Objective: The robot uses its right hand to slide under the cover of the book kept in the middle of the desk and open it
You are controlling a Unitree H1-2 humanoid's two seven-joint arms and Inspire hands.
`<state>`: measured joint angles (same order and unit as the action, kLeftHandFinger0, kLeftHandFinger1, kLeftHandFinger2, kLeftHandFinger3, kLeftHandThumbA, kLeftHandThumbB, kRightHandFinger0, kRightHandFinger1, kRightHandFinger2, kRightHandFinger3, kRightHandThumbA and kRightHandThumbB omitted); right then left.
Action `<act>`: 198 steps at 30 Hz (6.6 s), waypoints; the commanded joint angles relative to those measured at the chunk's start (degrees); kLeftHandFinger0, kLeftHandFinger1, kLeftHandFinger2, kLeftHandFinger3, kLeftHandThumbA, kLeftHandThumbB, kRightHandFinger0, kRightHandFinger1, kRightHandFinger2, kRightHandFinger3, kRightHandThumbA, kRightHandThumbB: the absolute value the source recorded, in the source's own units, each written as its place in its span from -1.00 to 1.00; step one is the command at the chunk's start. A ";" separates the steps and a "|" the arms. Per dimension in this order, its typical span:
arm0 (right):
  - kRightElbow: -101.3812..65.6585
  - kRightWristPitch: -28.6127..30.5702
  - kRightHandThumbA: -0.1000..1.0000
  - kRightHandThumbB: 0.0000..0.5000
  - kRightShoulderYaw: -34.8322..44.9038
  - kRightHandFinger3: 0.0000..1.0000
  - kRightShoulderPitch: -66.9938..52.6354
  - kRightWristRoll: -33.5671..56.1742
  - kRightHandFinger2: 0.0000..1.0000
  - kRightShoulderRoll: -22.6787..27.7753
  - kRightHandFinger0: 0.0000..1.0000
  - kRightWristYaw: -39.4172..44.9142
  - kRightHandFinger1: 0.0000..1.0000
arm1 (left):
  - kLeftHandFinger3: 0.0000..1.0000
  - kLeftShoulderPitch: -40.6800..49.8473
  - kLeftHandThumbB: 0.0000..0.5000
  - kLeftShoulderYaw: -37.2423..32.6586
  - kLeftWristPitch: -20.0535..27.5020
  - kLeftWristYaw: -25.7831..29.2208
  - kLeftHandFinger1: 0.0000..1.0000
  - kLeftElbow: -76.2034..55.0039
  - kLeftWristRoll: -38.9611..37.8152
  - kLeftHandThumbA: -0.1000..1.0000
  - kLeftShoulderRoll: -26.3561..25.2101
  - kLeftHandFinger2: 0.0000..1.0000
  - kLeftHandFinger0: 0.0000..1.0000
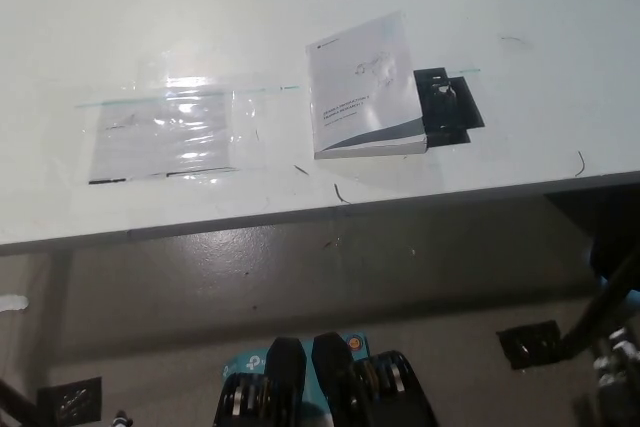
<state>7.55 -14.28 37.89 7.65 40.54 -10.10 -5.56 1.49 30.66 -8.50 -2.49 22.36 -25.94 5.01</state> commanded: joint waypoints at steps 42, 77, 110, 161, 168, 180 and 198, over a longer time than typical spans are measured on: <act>14.13 -0.51 1.00 -0.17 -13.39 1.00 40.86 9.40 0.97 5.66 0.90 -11.78 0.95 | 0.97 -1.94 -0.44 -0.23 -0.71 -2.34 0.73 -0.15 -11.64 0.85 -0.58 0.80 0.83; 27.00 4.00 1.00 -0.18 -14.75 1.00 41.00 3.73 0.89 -0.25 0.88 -6.54 0.88 | 1.00 -1.82 -0.51 -2.21 -1.22 -2.55 0.78 -1.04 -12.37 0.93 -1.46 0.84 0.80; 38.07 3.73 1.00 -0.29 -39.03 0.85 47.77 -17.20 0.55 0.41 0.48 1.09 0.48 | 0.87 -2.35 -0.50 -2.67 -1.89 -1.09 0.67 -1.01 -11.91 0.88 -1.89 0.73 0.69; 18.07 -11.94 1.00 -0.49 -27.72 1.00 37.51 -12.76 0.82 -1.07 0.60 5.40 0.63 | 0.88 -1.42 -0.45 -3.27 -3.07 -0.27 0.64 -1.76 -11.24 0.84 -1.94 0.71 0.67; -10.40 -12.65 1.00 -0.24 -28.21 1.00 31.20 12.29 0.63 3.14 0.62 -7.38 0.54 | 0.96 -0.83 -0.48 -3.23 -2.82 -1.26 0.74 -1.60 -11.57 0.89 -1.78 0.82 0.78; -23.62 -12.65 1.00 -0.59 -16.97 1.00 17.68 25.04 0.95 9.53 1.00 -10.93 0.78 | 0.94 -0.36 -0.43 -3.27 -2.41 -2.46 0.77 -1.24 -11.99 0.92 -1.78 0.85 0.84; -6.94 -0.19 1.00 -0.16 -0.01 1.00 1.57 16.46 0.76 2.72 0.68 -2.61 0.61 | 0.87 -0.74 -0.53 -2.80 -2.41 -0.76 0.66 -0.68 -11.36 0.91 -1.86 0.74 0.74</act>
<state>-1.39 -19.75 35.92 10.15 53.20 -5.38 -10.71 0.73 27.93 -11.61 -3.79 22.84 -37.48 3.13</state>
